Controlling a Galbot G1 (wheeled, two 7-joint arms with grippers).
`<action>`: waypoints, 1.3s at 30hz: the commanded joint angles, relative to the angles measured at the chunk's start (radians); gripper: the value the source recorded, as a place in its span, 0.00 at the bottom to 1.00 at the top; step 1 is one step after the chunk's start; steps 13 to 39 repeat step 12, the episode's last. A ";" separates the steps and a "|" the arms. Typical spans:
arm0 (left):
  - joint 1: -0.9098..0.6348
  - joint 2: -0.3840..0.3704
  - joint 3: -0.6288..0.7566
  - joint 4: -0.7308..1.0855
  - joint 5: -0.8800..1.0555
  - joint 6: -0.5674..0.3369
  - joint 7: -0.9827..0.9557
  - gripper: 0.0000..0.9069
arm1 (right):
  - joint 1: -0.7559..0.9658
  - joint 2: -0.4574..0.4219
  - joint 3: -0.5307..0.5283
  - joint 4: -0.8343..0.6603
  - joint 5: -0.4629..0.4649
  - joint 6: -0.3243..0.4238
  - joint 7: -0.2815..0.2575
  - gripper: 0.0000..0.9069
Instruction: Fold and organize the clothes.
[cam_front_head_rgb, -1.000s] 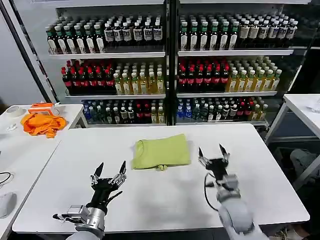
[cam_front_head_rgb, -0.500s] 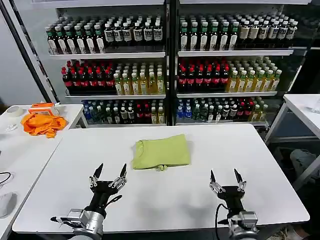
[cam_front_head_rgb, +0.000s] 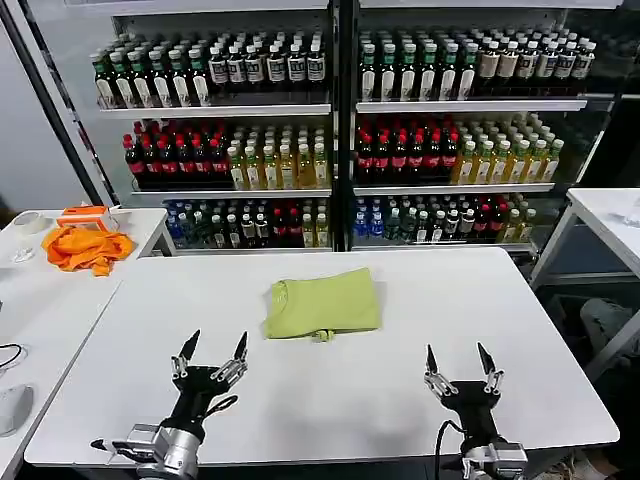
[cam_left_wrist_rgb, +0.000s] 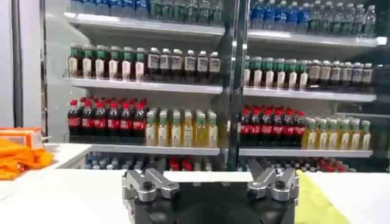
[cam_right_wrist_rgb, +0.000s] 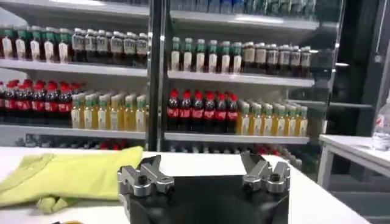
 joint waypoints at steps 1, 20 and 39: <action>0.017 0.002 -0.033 -0.006 0.002 0.005 0.012 1.00 | -0.026 -0.009 0.004 0.040 -0.013 0.006 0.006 1.00; 0.030 -0.003 -0.056 -0.021 0.000 0.018 0.022 1.00 | -0.018 -0.040 -0.013 0.040 0.011 0.023 0.022 1.00; 0.030 -0.003 -0.056 -0.021 0.000 0.018 0.022 1.00 | -0.018 -0.040 -0.013 0.040 0.011 0.023 0.022 1.00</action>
